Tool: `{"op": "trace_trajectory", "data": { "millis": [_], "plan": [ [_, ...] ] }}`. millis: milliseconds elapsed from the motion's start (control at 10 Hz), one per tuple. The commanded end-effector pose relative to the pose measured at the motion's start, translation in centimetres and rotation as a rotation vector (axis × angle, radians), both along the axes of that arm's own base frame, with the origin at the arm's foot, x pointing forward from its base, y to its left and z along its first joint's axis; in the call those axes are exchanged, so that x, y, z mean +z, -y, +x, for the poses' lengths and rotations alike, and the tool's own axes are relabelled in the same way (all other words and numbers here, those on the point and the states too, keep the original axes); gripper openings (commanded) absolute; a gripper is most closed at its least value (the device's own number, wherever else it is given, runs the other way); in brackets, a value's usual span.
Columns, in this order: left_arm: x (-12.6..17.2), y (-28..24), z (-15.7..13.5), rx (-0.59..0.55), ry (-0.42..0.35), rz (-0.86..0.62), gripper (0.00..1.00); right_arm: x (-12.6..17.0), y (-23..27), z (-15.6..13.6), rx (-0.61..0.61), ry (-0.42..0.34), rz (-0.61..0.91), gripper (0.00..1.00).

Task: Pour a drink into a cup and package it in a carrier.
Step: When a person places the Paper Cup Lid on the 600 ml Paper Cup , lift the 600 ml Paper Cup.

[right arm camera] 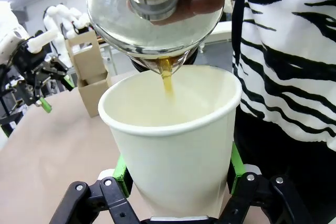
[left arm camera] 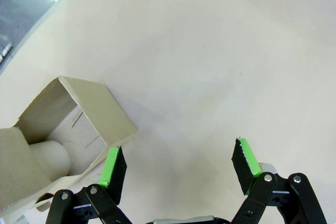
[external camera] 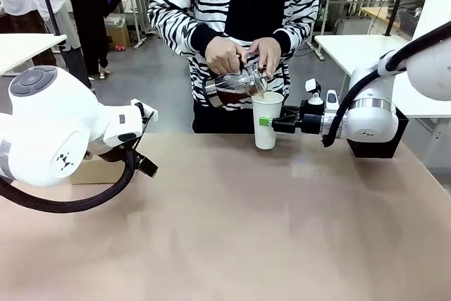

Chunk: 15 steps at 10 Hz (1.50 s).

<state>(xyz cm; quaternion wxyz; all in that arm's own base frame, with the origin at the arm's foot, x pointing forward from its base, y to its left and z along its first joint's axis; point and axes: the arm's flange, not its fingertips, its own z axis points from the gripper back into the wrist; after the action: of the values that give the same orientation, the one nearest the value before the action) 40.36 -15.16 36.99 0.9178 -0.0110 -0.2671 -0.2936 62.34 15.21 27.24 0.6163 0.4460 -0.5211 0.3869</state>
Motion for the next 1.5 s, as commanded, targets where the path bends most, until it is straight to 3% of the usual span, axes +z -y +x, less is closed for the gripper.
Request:
{"op": "trace_trajectory", "data": {
  "millis": [0, 1400],
  "plan": [
    [0.04, 0.01, -0.03, -0.001, 0.0, -0.002, 1.0, 0.11, -0.1, 0.05, -0.006, 0.001, 0.001, 0.8],
    [0.04, 0.01, -0.03, -0.001, 0.0, -0.002, 1.0, 0.11, -0.1, 0.05, -0.006, 0.001, 0.001, 0.8]
  ]
}}
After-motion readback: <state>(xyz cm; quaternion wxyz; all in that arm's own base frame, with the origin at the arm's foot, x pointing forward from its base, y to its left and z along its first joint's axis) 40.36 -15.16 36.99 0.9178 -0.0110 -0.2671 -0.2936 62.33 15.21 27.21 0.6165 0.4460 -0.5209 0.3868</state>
